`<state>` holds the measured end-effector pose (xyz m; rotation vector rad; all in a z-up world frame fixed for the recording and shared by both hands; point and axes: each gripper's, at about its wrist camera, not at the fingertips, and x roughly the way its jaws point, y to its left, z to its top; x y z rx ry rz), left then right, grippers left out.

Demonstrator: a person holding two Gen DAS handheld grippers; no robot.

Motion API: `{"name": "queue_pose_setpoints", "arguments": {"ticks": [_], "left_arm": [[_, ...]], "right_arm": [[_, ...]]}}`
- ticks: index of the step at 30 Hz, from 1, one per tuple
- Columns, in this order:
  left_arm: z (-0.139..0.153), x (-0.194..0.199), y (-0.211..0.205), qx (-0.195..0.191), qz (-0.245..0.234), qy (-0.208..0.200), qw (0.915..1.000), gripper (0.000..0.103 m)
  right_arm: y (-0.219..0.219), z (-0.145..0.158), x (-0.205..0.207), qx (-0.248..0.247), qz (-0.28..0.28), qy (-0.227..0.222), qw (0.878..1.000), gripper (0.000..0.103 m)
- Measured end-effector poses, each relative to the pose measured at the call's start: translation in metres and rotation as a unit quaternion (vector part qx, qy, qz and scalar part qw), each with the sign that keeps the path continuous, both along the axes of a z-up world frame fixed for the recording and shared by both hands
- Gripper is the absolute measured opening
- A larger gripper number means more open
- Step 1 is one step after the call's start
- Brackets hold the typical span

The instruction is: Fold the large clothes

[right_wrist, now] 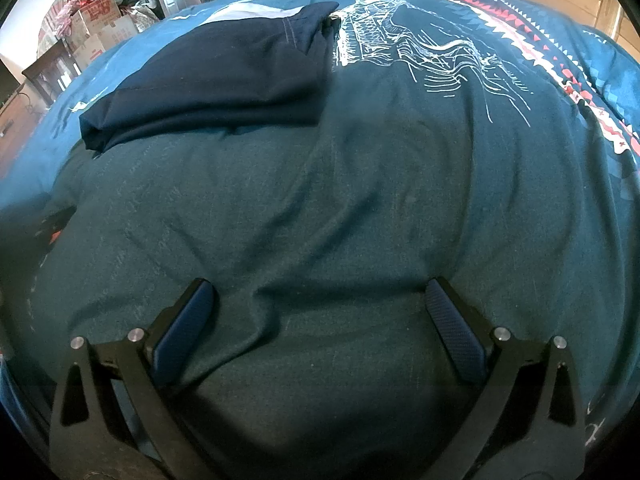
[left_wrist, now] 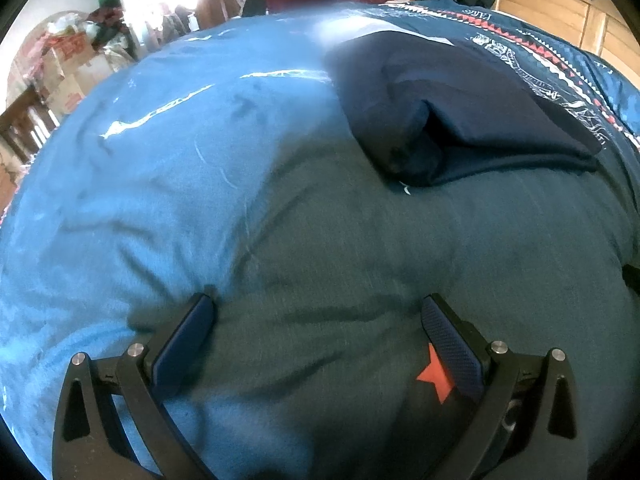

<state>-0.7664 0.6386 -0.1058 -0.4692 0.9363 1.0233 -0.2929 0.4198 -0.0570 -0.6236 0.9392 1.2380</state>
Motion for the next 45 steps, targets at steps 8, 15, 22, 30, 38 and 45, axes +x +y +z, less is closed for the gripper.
{"name": "queue_pose_setpoints", "arguments": {"ticks": [8, 15, 22, 30, 38, 45], "left_arm": [[0.0, 0.0, -0.001, -0.002, -0.003, -0.002, 1.0, 0.103], [0.002, 0.004, 0.0, -0.007, -0.003, 0.016, 0.9998, 0.103], [0.049, -0.005, -0.01, 0.051, 0.024, 0.003, 0.9984, 0.103], [0.179, -0.014, -0.055, 0.141, 0.014, -0.073, 0.9872, 0.103], [0.28, -0.021, -0.095, 0.19, -0.006, -0.156, 0.9693, 0.103], [0.336, -0.024, -0.131, 0.229, -0.018, -0.193, 0.954, 0.103]], "right_arm": [[0.001, 0.0, 0.0, -0.002, 0.002, 0.001, 1.0, 0.103], [0.003, 0.014, -0.004, -0.001, 0.006, -0.023, 1.0, 0.103], [-0.003, 0.097, -0.021, 0.082, -0.007, -0.051, 0.995, 0.103], [-0.016, 0.197, -0.062, 0.167, 0.004, -0.058, 0.984, 0.103], [-0.04, 0.265, -0.083, 0.233, -0.007, -0.081, 0.969, 0.103], [-0.056, 0.298, -0.091, 0.258, -0.028, -0.108, 0.96, 0.103]]}}
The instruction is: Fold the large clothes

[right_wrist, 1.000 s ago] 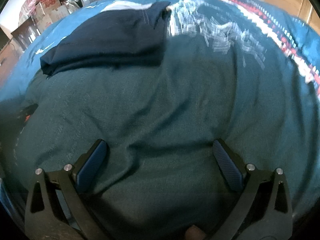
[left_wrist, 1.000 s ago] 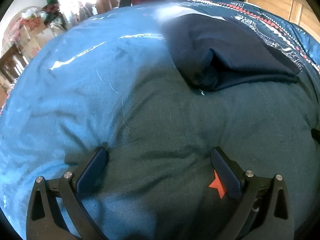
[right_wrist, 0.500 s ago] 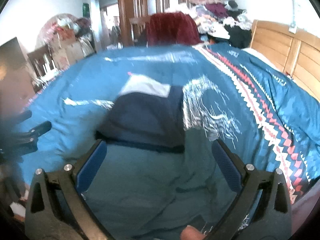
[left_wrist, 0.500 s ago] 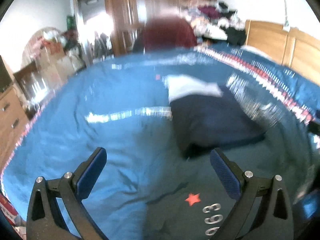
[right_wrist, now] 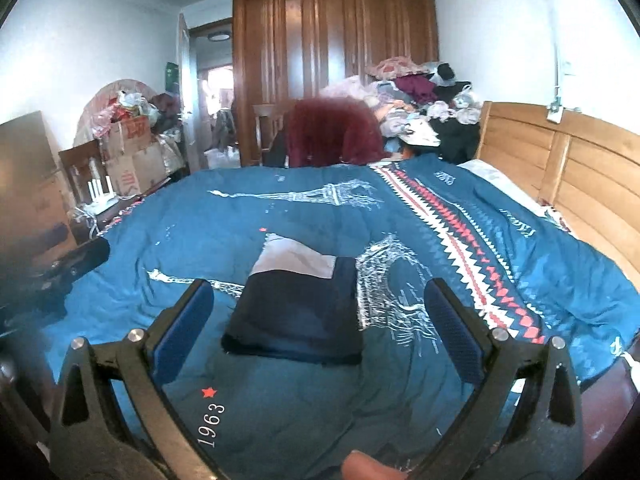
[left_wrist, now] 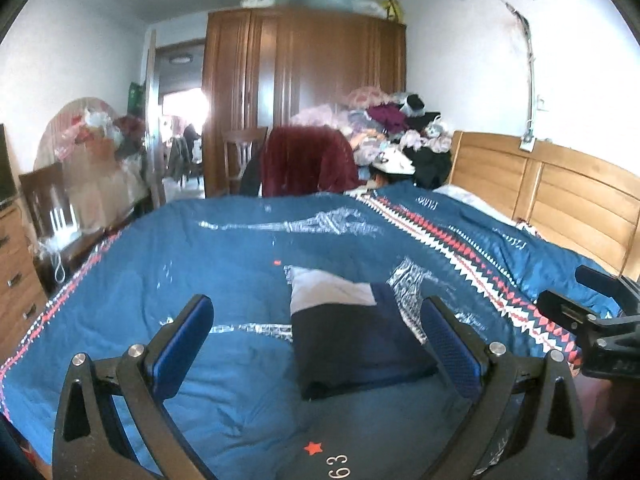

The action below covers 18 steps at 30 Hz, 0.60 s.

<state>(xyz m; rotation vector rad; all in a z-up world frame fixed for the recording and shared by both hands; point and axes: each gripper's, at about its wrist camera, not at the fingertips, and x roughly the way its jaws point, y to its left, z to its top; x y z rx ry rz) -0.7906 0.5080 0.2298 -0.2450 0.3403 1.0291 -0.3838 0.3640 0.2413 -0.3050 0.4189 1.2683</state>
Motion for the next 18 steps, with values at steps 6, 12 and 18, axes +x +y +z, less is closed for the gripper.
{"name": "queue_pose_setpoints", "arguments": {"ticks": [6, 12, 18], "left_arm": [[0.017, 0.005, -0.024, 0.009, -0.008, -0.014, 0.9998, 0.103], [0.019, 0.004, -0.034, 0.011, -0.002, -0.009, 0.9999, 0.103], [0.011, -0.001, -0.034, 0.001, 0.004, -0.01, 0.9999, 0.103]], "right_arm": [[-0.002, 0.005, -0.009, -0.005, 0.001, 0.002, 1.0, 0.103], [0.003, 0.0, -0.012, -0.03, 0.004, 0.012, 0.999, 0.103], [0.008, -0.002, -0.015, -0.041, 0.005, 0.027, 0.999, 0.103]]}}
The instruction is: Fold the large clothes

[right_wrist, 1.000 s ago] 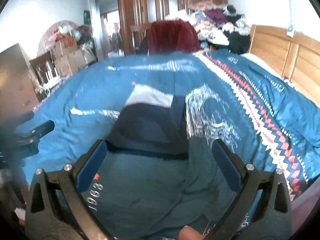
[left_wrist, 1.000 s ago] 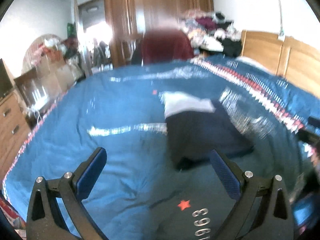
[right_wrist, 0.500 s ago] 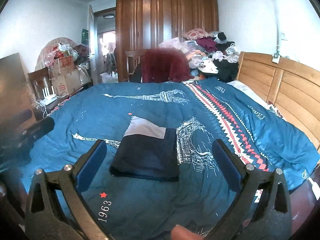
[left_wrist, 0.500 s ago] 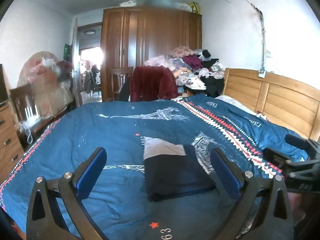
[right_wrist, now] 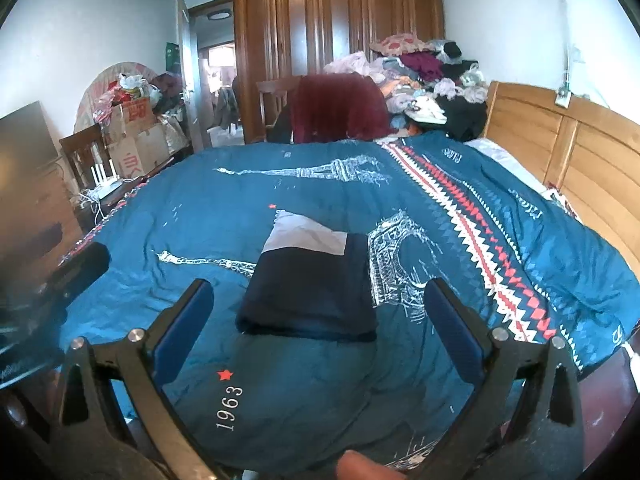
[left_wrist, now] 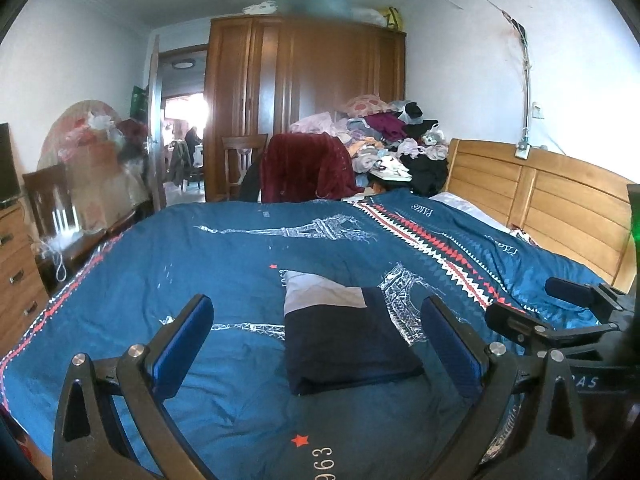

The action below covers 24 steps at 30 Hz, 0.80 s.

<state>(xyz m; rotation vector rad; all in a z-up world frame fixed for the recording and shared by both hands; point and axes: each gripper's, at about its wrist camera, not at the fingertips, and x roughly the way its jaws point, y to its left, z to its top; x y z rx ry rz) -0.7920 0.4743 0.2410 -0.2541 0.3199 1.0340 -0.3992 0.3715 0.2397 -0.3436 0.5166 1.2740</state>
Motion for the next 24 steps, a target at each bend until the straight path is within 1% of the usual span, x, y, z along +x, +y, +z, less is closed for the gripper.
{"name": "queue_pose_setpoints", "arguments": {"ticks": [4, 11, 16, 24], "left_arm": [[0.0, -0.006, -0.001, 0.002, 0.005, -0.007, 1.0, 0.103], [-0.002, -0.011, 0.0, 0.0, 0.008, -0.005, 1.0, 0.103], [-0.004, -0.01, 0.004, -0.006, 0.002, -0.007, 1.0, 0.103], [-0.01, -0.01, 0.009, -0.009, -0.004, -0.001, 1.0, 0.103]], "right_arm": [[0.002, 0.0, -0.002, 0.001, -0.007, -0.003, 1.0, 0.103], [0.005, -0.005, -0.007, -0.013, 0.005, -0.003, 1.0, 0.103], [0.003, -0.006, -0.016, -0.013, 0.015, -0.023, 1.0, 0.103], [0.002, -0.012, -0.012, -0.022, 0.012, -0.011, 1.0, 0.103]]}}
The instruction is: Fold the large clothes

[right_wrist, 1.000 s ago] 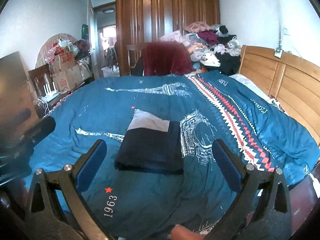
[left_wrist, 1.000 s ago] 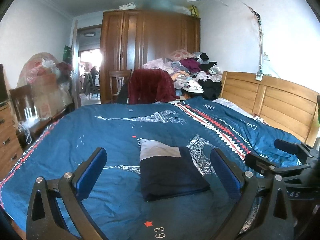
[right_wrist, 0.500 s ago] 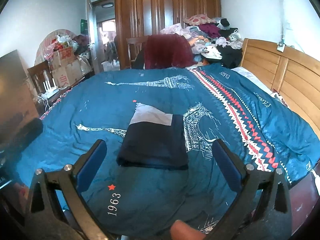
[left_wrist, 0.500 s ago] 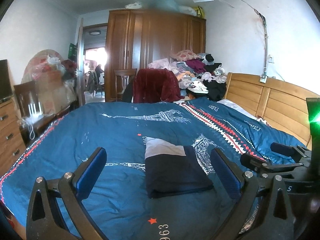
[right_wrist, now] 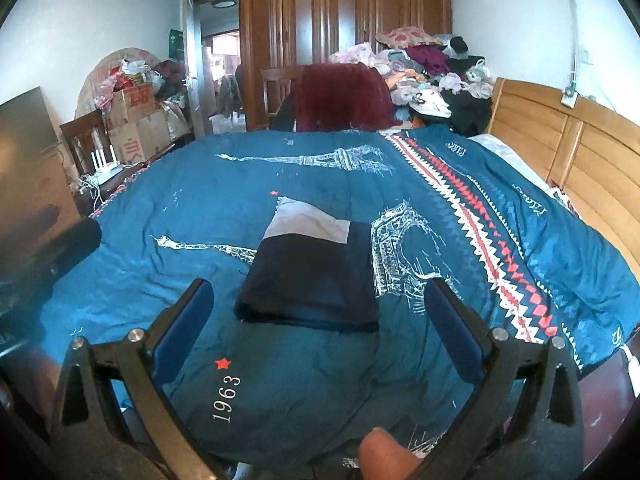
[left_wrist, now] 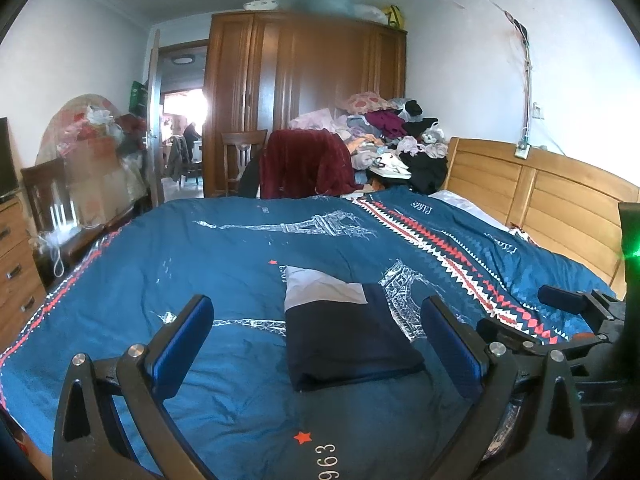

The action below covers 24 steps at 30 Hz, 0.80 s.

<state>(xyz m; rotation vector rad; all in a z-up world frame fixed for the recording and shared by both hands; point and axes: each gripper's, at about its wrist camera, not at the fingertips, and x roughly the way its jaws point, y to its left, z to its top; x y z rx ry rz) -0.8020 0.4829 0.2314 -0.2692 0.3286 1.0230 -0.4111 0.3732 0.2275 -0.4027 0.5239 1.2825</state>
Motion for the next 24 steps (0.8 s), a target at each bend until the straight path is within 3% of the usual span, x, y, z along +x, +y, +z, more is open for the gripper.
{"name": "queue_pose_setpoints", "arguments": {"ticks": [11, 24], "left_arm": [[-0.002, -0.002, 0.005, -0.006, -0.003, -0.002, 1.0, 0.103], [-0.008, -0.002, 0.009, -0.012, 0.001, 0.001, 0.9999, 0.103]], "right_arm": [[0.002, -0.009, -0.013, -0.014, 0.032, -0.006, 0.999, 0.103], [0.007, -0.018, -0.009, -0.03, 0.021, 0.002, 0.999, 0.103]]}}
